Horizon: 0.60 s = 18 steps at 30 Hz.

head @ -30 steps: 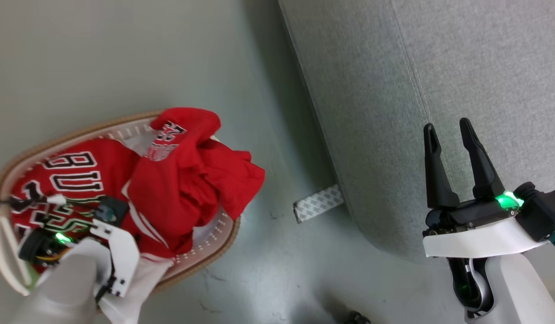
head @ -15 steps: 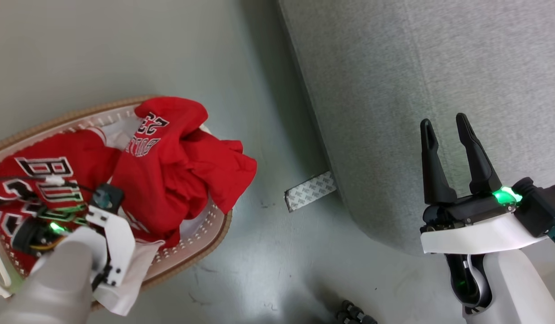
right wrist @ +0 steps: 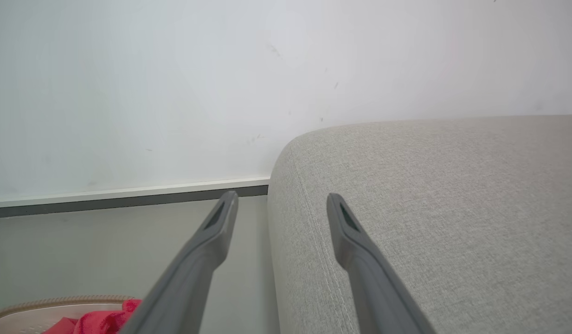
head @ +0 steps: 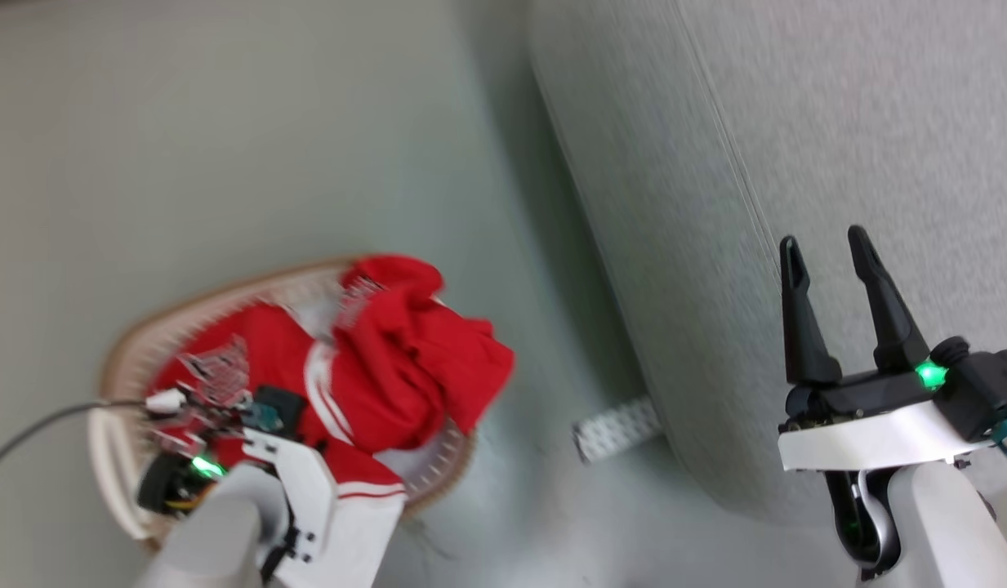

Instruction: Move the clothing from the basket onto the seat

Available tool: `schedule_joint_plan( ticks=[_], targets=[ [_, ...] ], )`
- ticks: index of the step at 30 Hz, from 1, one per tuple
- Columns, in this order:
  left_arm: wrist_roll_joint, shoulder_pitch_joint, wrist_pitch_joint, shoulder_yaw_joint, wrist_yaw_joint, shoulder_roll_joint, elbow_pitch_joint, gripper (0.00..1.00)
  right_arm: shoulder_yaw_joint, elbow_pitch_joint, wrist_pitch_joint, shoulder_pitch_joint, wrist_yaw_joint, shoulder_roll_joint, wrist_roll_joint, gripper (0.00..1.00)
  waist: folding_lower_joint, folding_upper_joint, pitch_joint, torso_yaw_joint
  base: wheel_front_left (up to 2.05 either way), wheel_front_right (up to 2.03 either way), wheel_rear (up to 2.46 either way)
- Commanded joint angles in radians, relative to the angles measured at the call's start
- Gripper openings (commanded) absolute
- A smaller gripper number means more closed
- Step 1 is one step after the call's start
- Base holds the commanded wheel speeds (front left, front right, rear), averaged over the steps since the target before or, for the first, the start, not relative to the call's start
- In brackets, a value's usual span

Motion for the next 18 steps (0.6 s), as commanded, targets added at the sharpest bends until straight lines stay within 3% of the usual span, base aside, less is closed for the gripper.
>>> schedule_joint_plan(
  ticks=[1, 9, 18],
  targets=[
    [-0.009, 0.022, -0.013, 0.004, -0.003, -0.006, 0.003, 0.00, -0.004, 0.007, 0.000, 0.016, -0.002, -0.004, -0.018, 1.00, 0.0001, 0.0000, -0.117, 0.087, 0.00, 0.00, 0.00],
    [-0.078, 0.088, -0.149, 0.025, -0.006, -0.075, -0.019, 0.00, -0.009, 0.042, 0.000, 0.082, -0.002, -0.004, -0.075, 1.00, 0.0001, 0.0000, -0.318, 0.210, 0.00, 0.00, 0.00],
    [-0.138, 0.145, -0.184, -0.001, -0.006, -0.105, -0.155, 0.00, 0.013, 0.073, 0.000, 0.142, -0.002, -0.004, -0.080, 1.00, 0.0001, 0.0000, -0.446, 0.293, 0.00, 0.00, 0.00]
  ],
)
